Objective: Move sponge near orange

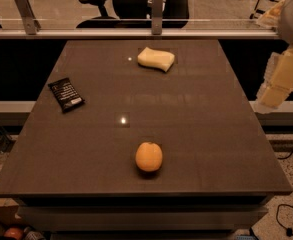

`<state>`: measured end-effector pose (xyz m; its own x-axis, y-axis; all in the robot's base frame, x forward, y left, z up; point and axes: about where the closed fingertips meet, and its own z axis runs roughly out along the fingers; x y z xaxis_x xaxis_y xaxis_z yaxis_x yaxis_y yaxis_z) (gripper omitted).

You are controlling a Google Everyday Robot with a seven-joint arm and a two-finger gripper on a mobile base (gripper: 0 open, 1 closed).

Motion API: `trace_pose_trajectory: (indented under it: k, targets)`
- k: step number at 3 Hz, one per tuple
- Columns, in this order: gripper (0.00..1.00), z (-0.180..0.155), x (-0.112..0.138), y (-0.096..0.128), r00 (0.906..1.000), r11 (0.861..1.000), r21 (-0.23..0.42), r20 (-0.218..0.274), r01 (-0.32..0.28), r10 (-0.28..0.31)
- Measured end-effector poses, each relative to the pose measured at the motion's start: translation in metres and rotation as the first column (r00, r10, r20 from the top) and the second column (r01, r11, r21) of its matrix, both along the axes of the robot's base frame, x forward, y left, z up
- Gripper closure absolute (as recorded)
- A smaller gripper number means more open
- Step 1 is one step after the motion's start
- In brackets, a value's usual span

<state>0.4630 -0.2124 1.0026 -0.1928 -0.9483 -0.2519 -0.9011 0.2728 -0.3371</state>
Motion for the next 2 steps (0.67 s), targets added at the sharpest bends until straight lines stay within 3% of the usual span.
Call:
trace_pose_trajectory:
  k: [2]
  targets:
    - [0.0,0.012,0.038,-0.012,0.9919,0.989,0.146,0.125,0.003,-0.022]
